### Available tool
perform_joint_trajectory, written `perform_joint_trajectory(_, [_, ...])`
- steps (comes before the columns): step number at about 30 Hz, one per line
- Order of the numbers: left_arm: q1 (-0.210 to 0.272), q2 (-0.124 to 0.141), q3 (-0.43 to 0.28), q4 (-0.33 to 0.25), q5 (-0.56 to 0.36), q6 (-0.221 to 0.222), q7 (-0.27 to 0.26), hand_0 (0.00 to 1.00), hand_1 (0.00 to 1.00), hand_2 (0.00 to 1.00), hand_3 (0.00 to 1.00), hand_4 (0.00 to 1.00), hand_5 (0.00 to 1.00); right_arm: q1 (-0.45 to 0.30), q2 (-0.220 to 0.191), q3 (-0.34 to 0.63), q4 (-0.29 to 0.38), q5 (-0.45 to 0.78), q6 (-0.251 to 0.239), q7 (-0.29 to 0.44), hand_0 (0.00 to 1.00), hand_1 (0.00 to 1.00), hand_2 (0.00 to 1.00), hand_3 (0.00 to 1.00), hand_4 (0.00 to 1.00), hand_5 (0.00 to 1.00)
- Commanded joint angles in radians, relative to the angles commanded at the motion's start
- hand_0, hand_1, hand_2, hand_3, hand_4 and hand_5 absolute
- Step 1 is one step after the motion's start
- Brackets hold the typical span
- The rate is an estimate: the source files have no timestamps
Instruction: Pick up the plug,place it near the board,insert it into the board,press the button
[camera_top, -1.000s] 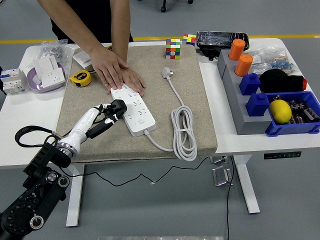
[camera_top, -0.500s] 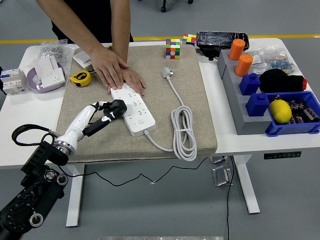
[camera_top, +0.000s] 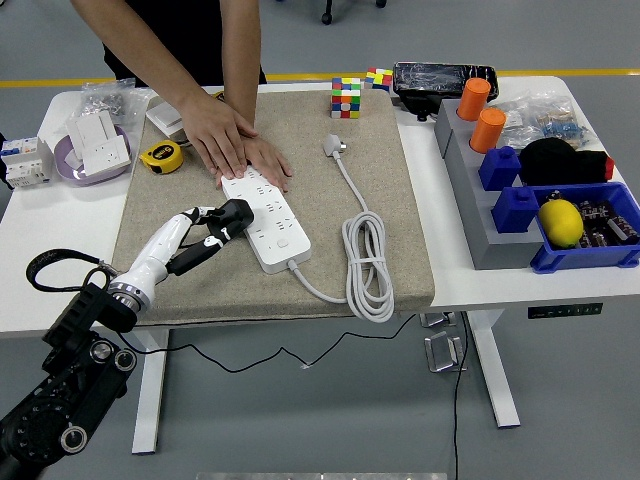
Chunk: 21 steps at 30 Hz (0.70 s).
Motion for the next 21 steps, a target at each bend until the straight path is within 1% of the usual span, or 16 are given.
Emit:
perform_joint_trajectory(12, [-0.023, -0.008, 0.017, 0.009, 0.016, 0.009, -0.005, 0.915, 0.87, 0.824, 0.82, 0.903, 0.998, 0.003, 0.001, 0.005, 0.0, 0.0, 0.0, 0.001, 0.812, 0.793, 0.777, 0.79, 0.998, 0.998])
perform_joint_trajectory(13, [-0.026, -0.009, 0.018, 0.01, 0.018, 0.01, -0.007, 0.944, 0.922, 0.87, 0.833, 0.905, 0.998, 0.004, 0.001, 0.005, 0.0, 0.0, 0.0, 0.001, 0.812, 0.793, 0.776, 0.79, 0.998, 0.998])
perform_joint_trajectory(18, [-0.033, -0.008, 0.021, 0.014, 0.024, 0.008, -0.007, 0.944, 0.922, 0.87, 0.833, 0.905, 0.998, 0.004, 0.002, 0.006, 0.0, 0.0, 0.001, 0.001, 0.812, 0.793, 0.776, 0.79, 0.998, 0.998])
perform_joint_trajectory(19, [-0.033, -0.008, 0.021, 0.014, 0.025, 0.007, -0.007, 0.998, 0.953, 0.908, 0.844, 0.906, 0.998, 0.004, 0.002, 0.007, 0.0, 0.0, 0.001, 0.001, 0.809, 0.791, 0.774, 0.789, 0.998, 0.998])
perform_joint_trajectory(21, [-0.033, -0.009, 0.023, 0.013, 0.028, 0.006, -0.006, 0.998, 0.953, 0.908, 0.844, 0.906, 0.998, 0.003, 0.002, 0.008, 0.0, 0.0, 0.001, 0.001, 0.809, 0.791, 0.774, 0.789, 0.998, 0.998])
